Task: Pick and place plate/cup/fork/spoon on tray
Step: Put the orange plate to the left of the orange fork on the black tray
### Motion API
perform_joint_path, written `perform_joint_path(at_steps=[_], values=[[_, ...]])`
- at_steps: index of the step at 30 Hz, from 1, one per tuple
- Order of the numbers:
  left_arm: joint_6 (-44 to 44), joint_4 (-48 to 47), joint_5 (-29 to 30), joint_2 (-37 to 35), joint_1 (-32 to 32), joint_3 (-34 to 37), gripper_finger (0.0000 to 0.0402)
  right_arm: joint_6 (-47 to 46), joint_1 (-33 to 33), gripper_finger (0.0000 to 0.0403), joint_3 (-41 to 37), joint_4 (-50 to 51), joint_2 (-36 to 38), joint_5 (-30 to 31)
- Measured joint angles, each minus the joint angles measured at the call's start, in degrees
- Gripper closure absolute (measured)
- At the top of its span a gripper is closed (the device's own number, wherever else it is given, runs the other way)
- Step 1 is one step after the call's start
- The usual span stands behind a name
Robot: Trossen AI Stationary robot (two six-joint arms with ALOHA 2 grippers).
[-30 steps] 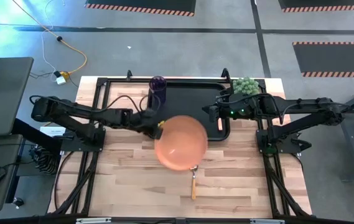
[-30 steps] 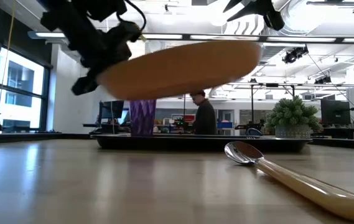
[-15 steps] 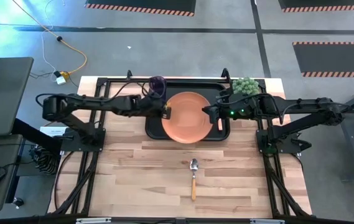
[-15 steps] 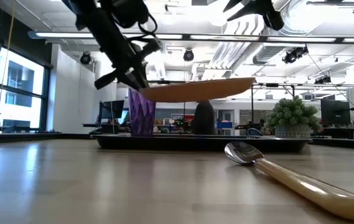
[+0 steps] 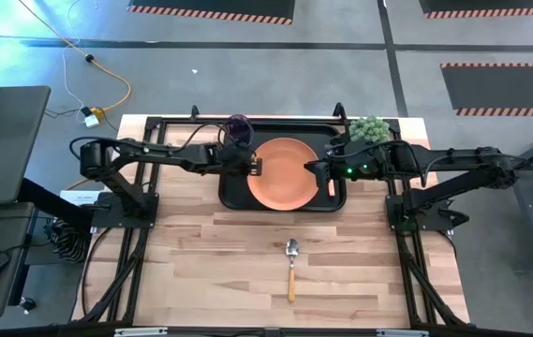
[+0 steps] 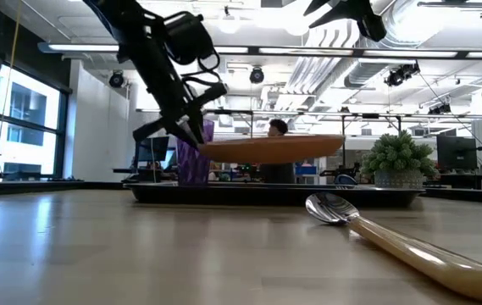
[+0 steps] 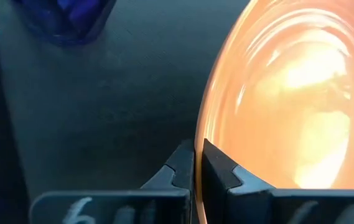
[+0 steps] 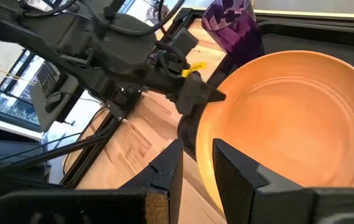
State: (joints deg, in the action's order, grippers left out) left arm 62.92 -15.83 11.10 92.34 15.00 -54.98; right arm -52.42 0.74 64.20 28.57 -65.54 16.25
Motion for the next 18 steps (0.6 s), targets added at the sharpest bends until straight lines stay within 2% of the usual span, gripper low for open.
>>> perform_joint_path(at_steps=[7,18], values=[[2.08,0.85,-0.91,3.76,0.28,0.0,0.0401,0.01,0.01,0.0324,0.0,0.99,0.0,-0.24],[2.02,0.64,-1.55,4.48,3.42,0.0,0.0401,0.01,0.02,0.0324,0.0,2.51,0.0,-0.35]])
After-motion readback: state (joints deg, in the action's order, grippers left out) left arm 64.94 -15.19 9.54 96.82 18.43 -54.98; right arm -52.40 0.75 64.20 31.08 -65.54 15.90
